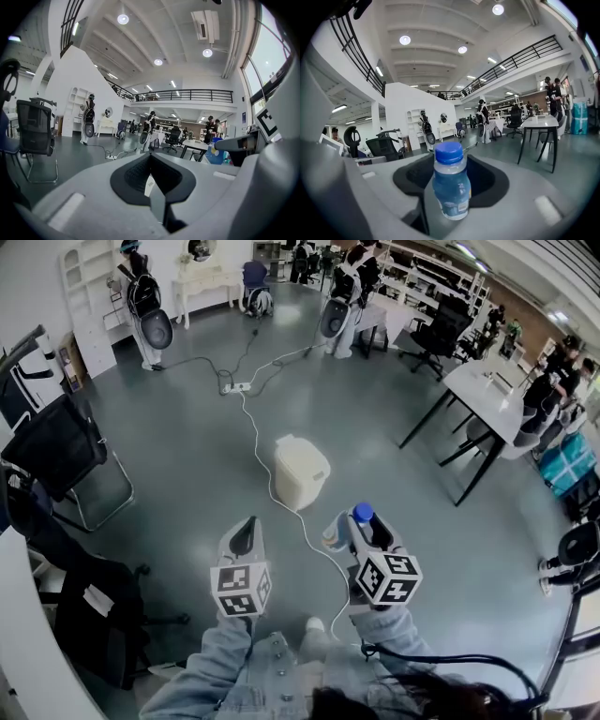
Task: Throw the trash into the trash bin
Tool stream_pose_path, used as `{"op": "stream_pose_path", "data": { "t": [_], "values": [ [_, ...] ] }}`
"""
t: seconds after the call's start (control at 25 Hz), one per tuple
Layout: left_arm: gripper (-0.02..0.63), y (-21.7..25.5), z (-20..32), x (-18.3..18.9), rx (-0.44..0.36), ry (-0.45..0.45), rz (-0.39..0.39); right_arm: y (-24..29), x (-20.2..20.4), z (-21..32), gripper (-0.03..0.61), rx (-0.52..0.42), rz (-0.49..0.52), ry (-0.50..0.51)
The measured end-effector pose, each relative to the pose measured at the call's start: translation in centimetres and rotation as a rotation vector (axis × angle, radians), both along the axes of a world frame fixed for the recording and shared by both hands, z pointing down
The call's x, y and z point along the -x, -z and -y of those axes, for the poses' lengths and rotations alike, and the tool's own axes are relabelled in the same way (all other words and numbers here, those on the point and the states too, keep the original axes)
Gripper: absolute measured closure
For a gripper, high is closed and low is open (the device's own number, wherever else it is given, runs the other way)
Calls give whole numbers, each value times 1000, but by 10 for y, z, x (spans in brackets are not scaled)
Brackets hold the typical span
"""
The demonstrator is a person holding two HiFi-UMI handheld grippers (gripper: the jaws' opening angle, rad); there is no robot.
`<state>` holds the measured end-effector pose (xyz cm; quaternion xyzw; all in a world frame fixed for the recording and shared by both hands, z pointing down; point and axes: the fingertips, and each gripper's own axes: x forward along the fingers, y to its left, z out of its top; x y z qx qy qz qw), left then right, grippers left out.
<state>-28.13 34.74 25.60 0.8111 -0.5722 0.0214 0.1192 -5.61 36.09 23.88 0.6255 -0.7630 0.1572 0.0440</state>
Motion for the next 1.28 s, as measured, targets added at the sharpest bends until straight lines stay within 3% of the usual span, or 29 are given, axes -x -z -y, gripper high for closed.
{"op": "stream_pose_path", "data": {
  "t": [0.48,0.92,1.28],
  "values": [
    [604,-10,48,-31,26,4,30,-14,-32,50,354,19,34,-4],
    [604,0,140,-114,-2,-6,66,-11,-108,144,354,2,61,26],
    [604,5,193,-160,-11,17,101,-14,-158,205,354,-3,100,41]
  ]
}}
